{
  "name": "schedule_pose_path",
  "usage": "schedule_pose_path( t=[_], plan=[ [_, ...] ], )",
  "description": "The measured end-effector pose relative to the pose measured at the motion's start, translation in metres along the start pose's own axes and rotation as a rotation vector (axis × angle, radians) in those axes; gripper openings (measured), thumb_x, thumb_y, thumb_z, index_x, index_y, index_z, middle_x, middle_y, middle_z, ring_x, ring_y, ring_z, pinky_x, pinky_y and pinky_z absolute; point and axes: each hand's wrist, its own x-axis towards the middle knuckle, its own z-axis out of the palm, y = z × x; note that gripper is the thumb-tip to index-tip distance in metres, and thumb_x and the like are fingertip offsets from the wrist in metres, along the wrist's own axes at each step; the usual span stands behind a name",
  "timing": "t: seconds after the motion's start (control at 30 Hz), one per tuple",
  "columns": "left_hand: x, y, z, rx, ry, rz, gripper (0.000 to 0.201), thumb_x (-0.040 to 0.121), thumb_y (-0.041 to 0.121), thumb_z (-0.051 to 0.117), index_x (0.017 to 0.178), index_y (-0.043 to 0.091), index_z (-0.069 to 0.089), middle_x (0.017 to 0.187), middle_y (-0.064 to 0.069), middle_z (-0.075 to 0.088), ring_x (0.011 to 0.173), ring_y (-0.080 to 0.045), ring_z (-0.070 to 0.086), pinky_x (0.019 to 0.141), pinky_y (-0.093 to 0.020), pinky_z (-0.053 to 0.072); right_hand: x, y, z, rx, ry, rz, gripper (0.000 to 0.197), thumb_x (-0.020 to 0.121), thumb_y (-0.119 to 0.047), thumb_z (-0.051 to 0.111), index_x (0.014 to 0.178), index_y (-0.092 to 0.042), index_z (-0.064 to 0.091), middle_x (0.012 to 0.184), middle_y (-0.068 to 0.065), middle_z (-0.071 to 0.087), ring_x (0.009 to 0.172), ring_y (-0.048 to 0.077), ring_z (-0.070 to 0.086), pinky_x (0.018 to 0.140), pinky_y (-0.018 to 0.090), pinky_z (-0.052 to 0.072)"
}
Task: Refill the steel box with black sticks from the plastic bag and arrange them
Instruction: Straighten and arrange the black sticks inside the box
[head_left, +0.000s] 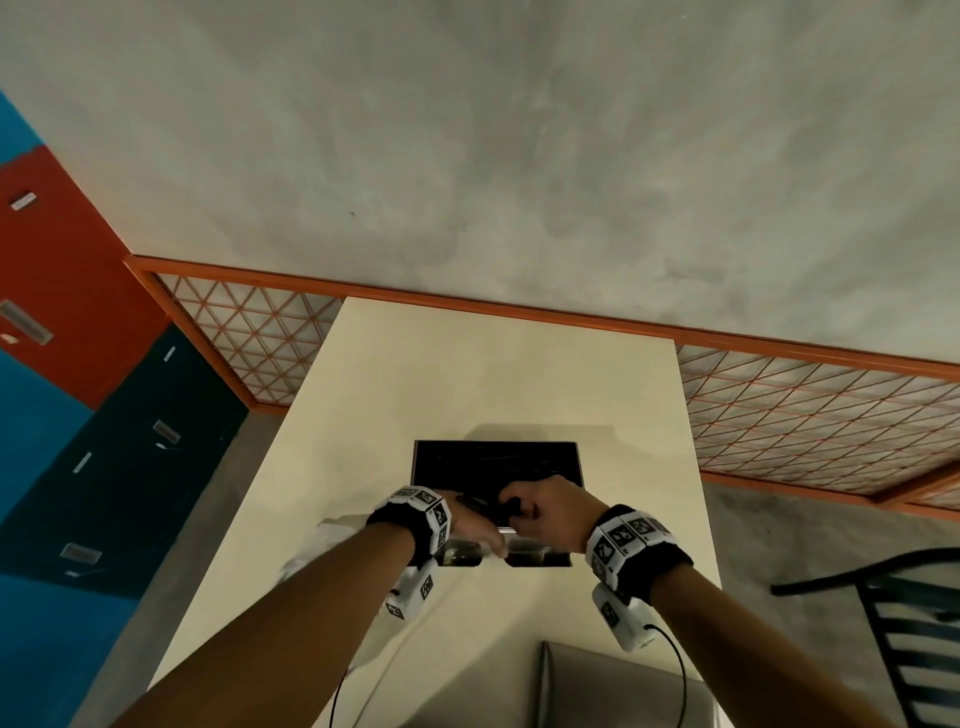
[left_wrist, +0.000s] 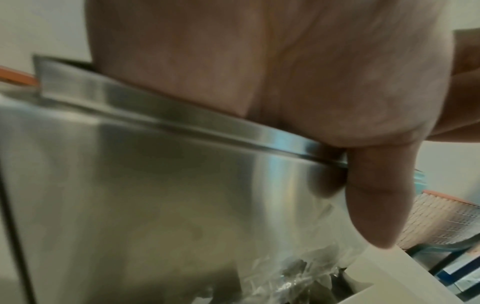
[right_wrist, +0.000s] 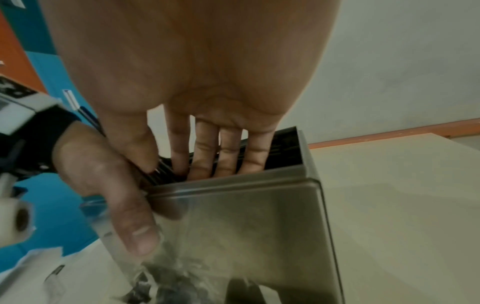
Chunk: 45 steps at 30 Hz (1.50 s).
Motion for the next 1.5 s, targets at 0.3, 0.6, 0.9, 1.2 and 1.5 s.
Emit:
schedule_pose_path(
  t=[0.3,0.6,0.9,1.2,1.5],
  plan=[
    [-0.027,0.015,-0.003,-0.017,0.024,0.277,0.025,0.095,0.042,0.062,0.108,0.022,0.066,0.1,0.004,0.064,0.098,-0.017,0.056,0.087,-0.029,0.04,0.008,0.003,0.019,0.027,0.093,0.02,0.032,0.084,-0.053,0.059,0.109,-0.033,0.061,0.093,-0.01,0.06,0.086,0.014,0.06,0.08,0.04,0.053],
    [-0.035,0.002,-0.009,0.084,0.124,0.45,0.056,0.098,0.058,0.055,0.135,0.017,0.059,0.123,-0.006,0.068,0.109,-0.022,0.064,0.1,-0.036,0.049,0.01,0.003,0.002,0.122,0.203,-0.138,0.019,0.097,-0.029,0.059,0.092,-0.012,0.065,0.087,-0.008,0.046,0.075,0.007,0.048,0.068,0.01,0.033],
    [-0.037,-0.008,-0.002,0.282,0.38,0.503,0.074,0.095,0.073,0.039,0.126,0.008,0.06,0.116,-0.015,0.07,0.102,-0.033,0.068,0.087,-0.042,0.055,0.021,0.004,-0.015,0.259,0.256,0.019,0.019,0.102,-0.038,0.047,0.113,-0.026,0.057,0.065,-0.01,0.054,0.051,-0.001,0.049,0.054,0.016,0.036],
    [-0.038,-0.003,-0.009,0.512,0.581,0.578,0.058,0.103,0.061,0.028,0.123,0.012,0.05,0.105,-0.013,0.069,0.088,-0.037,0.068,0.072,-0.044,0.056,0.037,-0.011,-0.068,0.303,0.227,0.039,0.02,0.101,-0.035,0.046,0.097,-0.023,0.06,0.066,0.001,0.053,0.052,0.019,0.051,0.048,0.029,0.046],
    [-0.027,0.001,-0.016,0.523,0.682,0.494,0.077,0.092,0.073,0.022,0.124,0.011,0.053,0.109,-0.008,0.062,0.094,-0.029,0.062,0.069,-0.04,0.053,0.033,-0.008,-0.077,-0.319,0.059,0.183,0.055,0.096,-0.068,0.025,0.093,-0.022,0.055,0.08,0.002,0.059,0.069,0.023,0.058,0.063,0.034,0.047]
  ],
)
